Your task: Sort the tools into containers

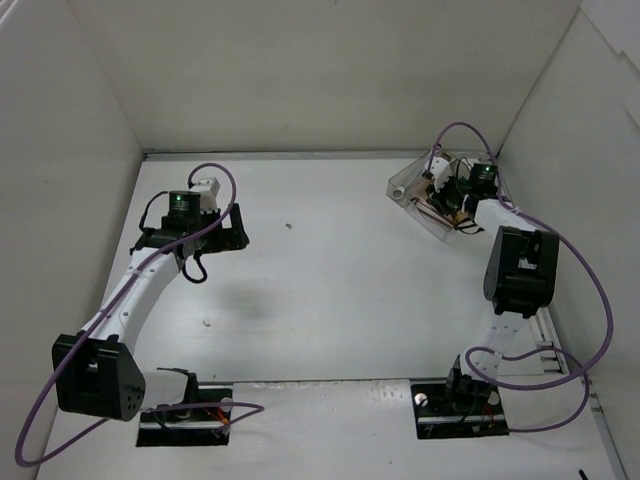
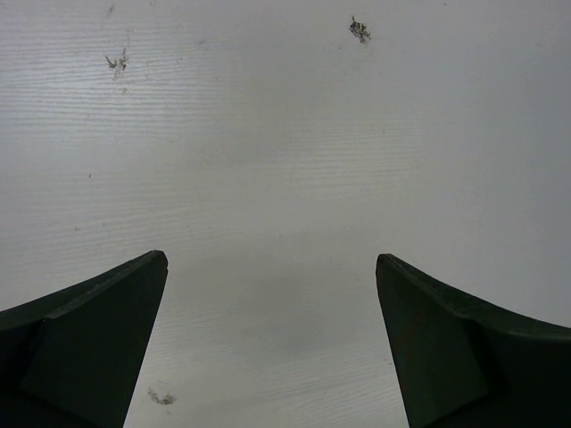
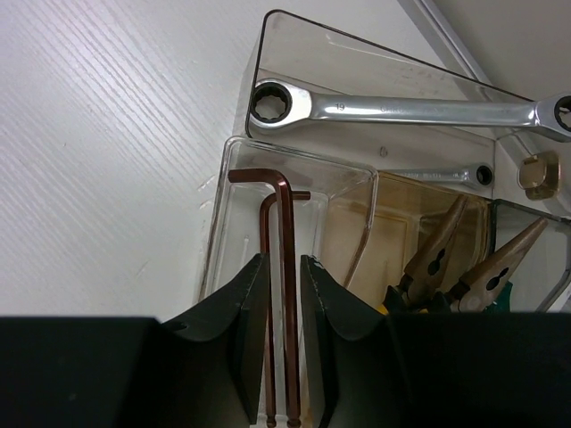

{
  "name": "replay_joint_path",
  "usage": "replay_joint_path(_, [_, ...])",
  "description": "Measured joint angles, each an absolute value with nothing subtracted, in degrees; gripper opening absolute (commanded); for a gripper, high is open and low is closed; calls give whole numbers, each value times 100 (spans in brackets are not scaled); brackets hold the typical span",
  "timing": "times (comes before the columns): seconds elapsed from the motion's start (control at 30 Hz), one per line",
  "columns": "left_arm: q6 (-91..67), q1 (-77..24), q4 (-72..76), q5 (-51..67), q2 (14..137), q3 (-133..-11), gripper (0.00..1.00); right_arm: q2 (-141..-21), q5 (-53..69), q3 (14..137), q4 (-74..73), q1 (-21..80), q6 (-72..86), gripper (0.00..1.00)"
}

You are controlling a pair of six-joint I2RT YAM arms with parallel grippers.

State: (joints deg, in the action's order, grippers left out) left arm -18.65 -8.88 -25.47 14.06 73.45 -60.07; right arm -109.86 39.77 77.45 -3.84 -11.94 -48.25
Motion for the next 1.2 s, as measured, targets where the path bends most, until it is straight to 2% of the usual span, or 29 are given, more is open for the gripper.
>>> replay_joint_path(0.2, [-1863,-888,-2552,1358,7341,-6007,100,-11000,3977,7745,-434,-1118,-4871,22])
replay_joint_path(0.27, [-1863,-888,-2554,1341,7328,-6007,100,-11000,3983,7745,-443,-1098,-4838,27])
replay_joint_path(0.3, [-1863,-888,-2556,1334,7312,-6007,100,-11000,3999,7745,-443,-1090,-4807,32])
replay_joint_path(0.33, [-1863,-888,-2561,1319,7290,-6007,100,-10997,4016,7747,-447,-1085,-4764,40])
replay_joint_path(0.4, [-1865,-888,-2571,1291,7205,-5999,100,-10993,4038,7760,-473,-1076,-4563,46])
replay_joint_path(0.47, [-1865,-875,-2574,1227,7039,-5937,100,-10954,4012,7837,-539,-1076,-4123,83])
replay_joint_path(0.5, [-1865,-867,-2589,1188,6925,-5887,100,-10912,3975,7894,-578,-1076,-3905,98])
replay_joint_path(0.67, [-1865,-814,-2834,825,6239,-5721,100,-10256,3605,8189,-628,-1035,-2528,98])
replay_joint_path(0.87, [-1881,-786,-3275,5,5413,-5717,100,-8718,2655,8101,-554,-701,-816,98])
replay_joint_path(1.2, [-2246,-878,-3962,-716,4300,-5511,100,-5317,2217,5575,-504,-523,919,98])
